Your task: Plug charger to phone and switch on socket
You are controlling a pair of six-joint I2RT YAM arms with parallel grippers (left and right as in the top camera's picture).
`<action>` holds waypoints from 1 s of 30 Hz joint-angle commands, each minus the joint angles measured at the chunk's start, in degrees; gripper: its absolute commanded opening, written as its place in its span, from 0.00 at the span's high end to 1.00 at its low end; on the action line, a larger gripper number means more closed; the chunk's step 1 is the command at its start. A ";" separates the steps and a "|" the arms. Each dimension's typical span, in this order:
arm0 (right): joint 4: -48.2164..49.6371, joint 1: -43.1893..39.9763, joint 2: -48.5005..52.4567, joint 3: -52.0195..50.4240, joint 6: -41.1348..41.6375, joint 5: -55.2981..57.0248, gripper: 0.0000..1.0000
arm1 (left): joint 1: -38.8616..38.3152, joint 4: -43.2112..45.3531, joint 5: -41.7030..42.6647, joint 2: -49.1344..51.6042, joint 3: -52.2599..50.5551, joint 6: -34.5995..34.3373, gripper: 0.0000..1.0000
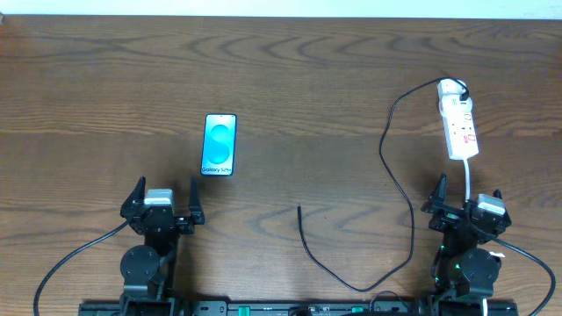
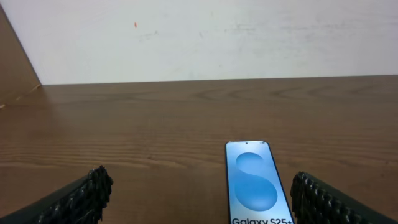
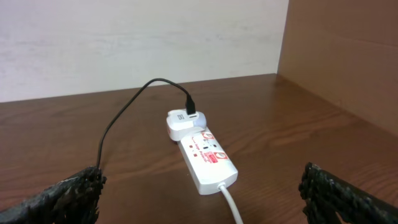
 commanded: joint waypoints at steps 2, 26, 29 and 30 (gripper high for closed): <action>-0.13 -0.33 -0.55 -0.07 0.83 0.74 0.01 | 0.02 -2.34 -1.77 -0.35 -0.98 0.35 0.06; -0.13 -0.33 -0.55 -0.07 0.83 0.74 0.01 | 0.02 -2.34 -1.75 -0.35 -0.96 0.33 0.05; -0.13 -0.35 -0.55 -0.07 0.83 0.74 0.01 | 0.02 -2.36 -1.53 -0.35 -0.61 0.31 0.05; -0.13 -0.35 -0.55 -0.07 0.83 0.74 0.01 | 0.02 -2.38 -1.51 -0.35 -0.31 0.28 0.05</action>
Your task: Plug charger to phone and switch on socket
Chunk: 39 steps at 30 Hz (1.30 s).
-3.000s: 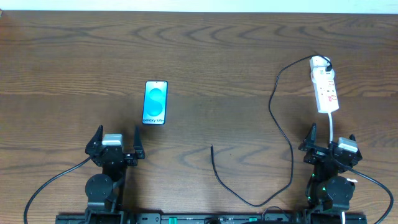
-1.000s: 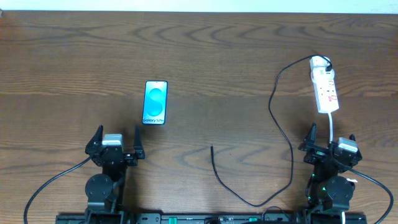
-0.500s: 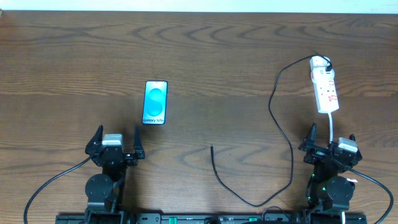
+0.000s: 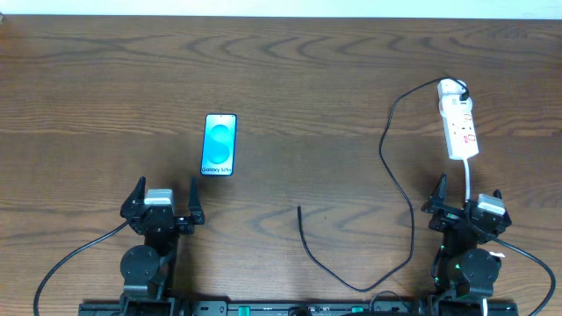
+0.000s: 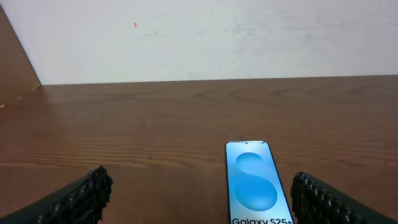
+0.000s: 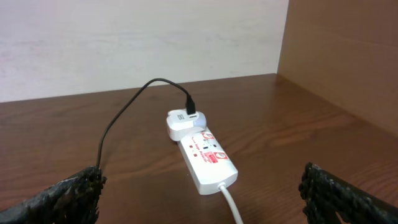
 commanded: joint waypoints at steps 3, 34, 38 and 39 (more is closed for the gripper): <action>-0.13 -0.35 -0.55 -0.07 0.83 0.74 0.01 | 0.02 -2.58 -1.53 -0.35 1.09 0.31 0.05; -0.13 -0.35 -0.55 -0.07 0.83 0.74 0.01 | 0.02 -11.13 2.93 44.54 35.63 0.33 0.05; -0.13 -0.35 -0.55 -0.07 0.83 0.74 0.01 | 0.02 -15.02 2.95 52.63 42.29 0.33 0.05; -0.13 -0.35 -0.55 -0.07 0.83 0.74 0.01 | 0.02 -16.11 2.95 54.49 44.00 0.33 0.06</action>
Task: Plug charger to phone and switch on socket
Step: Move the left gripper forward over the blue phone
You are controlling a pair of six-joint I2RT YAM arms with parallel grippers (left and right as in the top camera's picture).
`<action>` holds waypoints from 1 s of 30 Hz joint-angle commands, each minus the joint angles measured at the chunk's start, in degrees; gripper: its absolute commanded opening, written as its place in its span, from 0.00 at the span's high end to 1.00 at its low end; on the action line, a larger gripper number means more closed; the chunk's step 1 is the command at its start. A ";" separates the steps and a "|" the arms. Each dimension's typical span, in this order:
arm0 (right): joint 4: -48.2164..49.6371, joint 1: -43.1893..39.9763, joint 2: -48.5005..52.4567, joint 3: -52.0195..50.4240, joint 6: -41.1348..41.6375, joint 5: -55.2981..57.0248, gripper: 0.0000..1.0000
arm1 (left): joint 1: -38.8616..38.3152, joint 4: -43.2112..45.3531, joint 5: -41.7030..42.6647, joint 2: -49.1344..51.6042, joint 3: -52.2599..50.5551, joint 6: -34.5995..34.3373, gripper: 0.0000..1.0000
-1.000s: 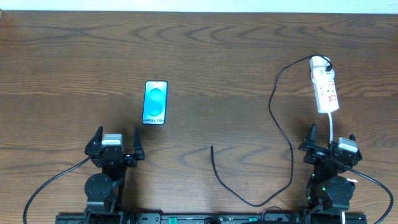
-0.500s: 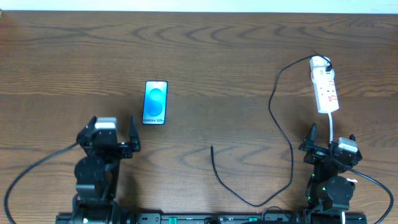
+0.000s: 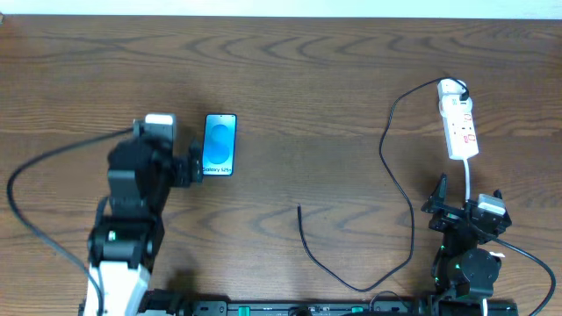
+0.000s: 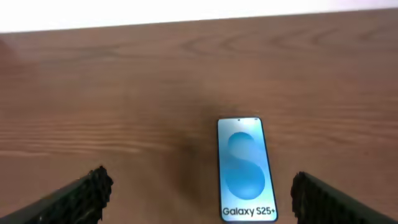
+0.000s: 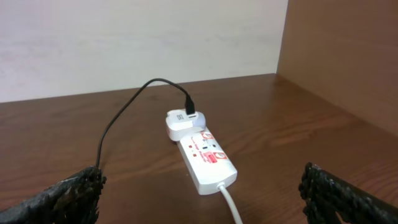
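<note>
The phone (image 3: pixel 219 145) lies face up on the wooden table, screen lit, reading "Galaxy S25+". In the left wrist view the phone (image 4: pixel 245 168) shows below and between my left gripper's fingers, nearer the right one. My left gripper (image 4: pixel 200 193) is open, raised above the table just left of the phone. The white power strip (image 3: pixel 458 127) lies at the far right with a white charger adapter (image 3: pixel 450 87) plugged into it. The black cable (image 3: pixel 395 175) runs from the adapter to a free end (image 3: pixel 299 209) at mid-table. My right gripper (image 5: pixel 202 186) is open near the front edge, facing the strip (image 5: pixel 205 158).
The strip's white cord (image 3: pixel 471 180) runs toward my right arm's base. A brown wall panel (image 5: pixel 342 56) stands along the table's right side. A pale wall (image 5: pixel 124 43) backs the far edge.
My left arm has left its place at the front edge and now hangs over the table beside the phone, its camera looking down on it. The right arm, phone, cable and strip are unmoved.
At both earlier moments the two arms sat at the front edge with open grippers, the phone ahead of the left one and the strip ahead of the right. Now the left gripper is out by the phone, still open.
</note>
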 commanded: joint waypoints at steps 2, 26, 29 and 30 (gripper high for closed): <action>-0.15 -0.35 -0.55 -0.07 0.83 0.55 0.01 | 0.02 -3.78 0.94 7.32 8.17 0.33 0.05; -0.15 -0.35 -0.55 -0.07 0.83 0.55 0.01 | -0.13 -21.11 0.92 27.43 29.33 -0.11 0.05; -0.15 -0.35 -0.55 -0.07 0.83 0.55 0.01 | -0.13 -21.27 0.94 27.41 29.33 -0.13 0.05; -0.15 -0.35 -0.55 -0.07 0.83 0.55 0.01 | -0.13 -21.68 0.94 27.41 29.33 -0.13 0.05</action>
